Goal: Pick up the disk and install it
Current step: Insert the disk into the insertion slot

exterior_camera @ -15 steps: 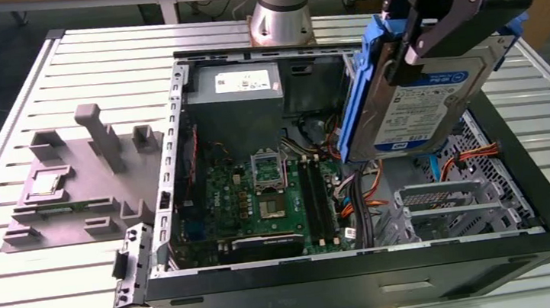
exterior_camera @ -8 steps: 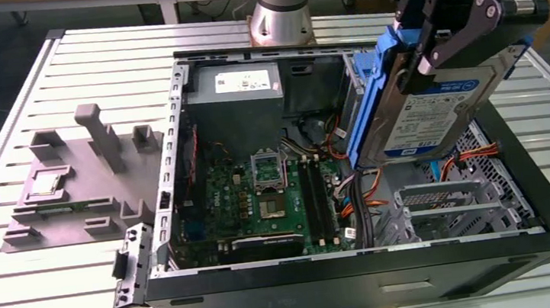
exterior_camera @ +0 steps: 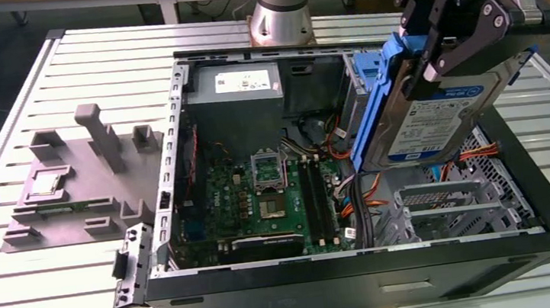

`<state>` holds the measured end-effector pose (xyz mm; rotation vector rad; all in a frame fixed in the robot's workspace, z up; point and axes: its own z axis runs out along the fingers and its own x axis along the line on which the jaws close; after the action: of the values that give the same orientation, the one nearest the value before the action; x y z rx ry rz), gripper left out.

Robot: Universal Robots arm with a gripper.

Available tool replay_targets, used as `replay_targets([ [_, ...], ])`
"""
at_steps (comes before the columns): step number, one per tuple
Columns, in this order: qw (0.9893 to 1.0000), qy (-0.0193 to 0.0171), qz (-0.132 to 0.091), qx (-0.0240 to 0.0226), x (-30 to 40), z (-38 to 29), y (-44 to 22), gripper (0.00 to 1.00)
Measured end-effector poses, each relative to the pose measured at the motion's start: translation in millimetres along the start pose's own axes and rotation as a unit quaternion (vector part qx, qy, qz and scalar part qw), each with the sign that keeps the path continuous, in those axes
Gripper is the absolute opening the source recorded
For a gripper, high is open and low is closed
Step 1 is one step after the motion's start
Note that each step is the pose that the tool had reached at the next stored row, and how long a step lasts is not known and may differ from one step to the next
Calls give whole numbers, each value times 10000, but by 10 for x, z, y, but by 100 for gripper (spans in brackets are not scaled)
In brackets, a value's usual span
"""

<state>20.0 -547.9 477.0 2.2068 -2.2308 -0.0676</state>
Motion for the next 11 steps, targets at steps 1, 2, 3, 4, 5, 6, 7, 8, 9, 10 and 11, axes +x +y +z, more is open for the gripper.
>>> replay_targets([
  [1, 10000, 0, 0, -4, 0, 0, 0, 36],
  [2, 10000, 0, 0, -4, 0, 0, 0, 36],
  [3, 10000, 0, 0, -5, 0, 0, 0, 36],
  [4, 10000, 0, 0, -5, 0, 0, 0, 36],
  [5, 10000, 0, 0, -6, 0, 0, 0, 36],
  [6, 10000, 0, 0, -6, 0, 0, 0, 36],
  [7, 10000, 0, 0, -6, 0, 0, 0, 36],
  [8, 10000, 0, 0, -6, 0, 0, 0, 36],
  [9, 10000, 0, 0, -6, 0, 0, 0, 36],
  [10, 10000, 0, 0, -7, 0, 0, 0, 36],
  [11, 10000, 0, 0, -7, 0, 0, 0, 36],
])
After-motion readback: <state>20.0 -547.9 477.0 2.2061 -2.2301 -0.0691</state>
